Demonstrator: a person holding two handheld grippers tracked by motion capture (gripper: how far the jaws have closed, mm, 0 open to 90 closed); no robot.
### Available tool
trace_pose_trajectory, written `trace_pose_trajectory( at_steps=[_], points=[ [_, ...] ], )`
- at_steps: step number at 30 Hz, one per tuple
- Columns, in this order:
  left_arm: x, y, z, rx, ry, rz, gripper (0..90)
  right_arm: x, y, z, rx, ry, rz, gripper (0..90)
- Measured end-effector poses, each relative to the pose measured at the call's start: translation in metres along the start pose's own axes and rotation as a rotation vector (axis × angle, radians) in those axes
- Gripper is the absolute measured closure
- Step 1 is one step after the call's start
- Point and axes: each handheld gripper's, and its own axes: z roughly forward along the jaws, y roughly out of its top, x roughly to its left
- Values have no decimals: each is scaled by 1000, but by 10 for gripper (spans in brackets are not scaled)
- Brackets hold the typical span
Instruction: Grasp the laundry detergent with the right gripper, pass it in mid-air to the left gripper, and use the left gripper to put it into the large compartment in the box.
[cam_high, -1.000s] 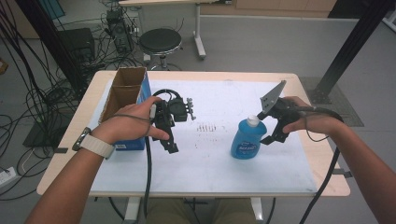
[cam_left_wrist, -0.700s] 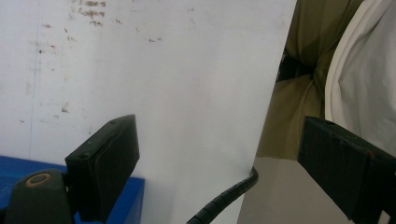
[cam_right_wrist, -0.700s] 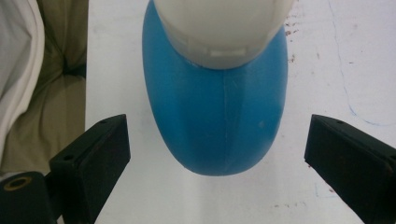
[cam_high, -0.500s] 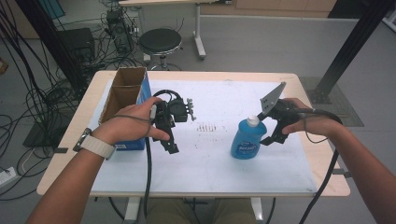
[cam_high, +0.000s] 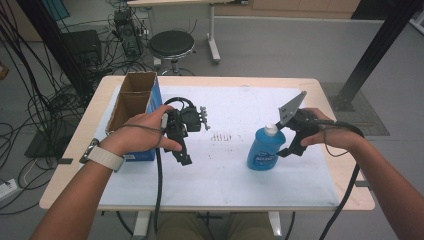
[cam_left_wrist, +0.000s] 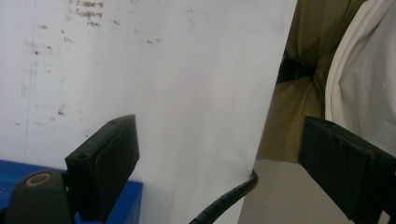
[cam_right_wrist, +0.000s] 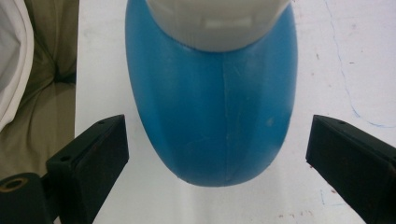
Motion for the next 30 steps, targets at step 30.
trace_pose_trajectory(
  at_steps=[30],
  points=[
    [1,0,5,-2,-9,-10,131,1,-15,20,-121,17,14,87]
  ],
)
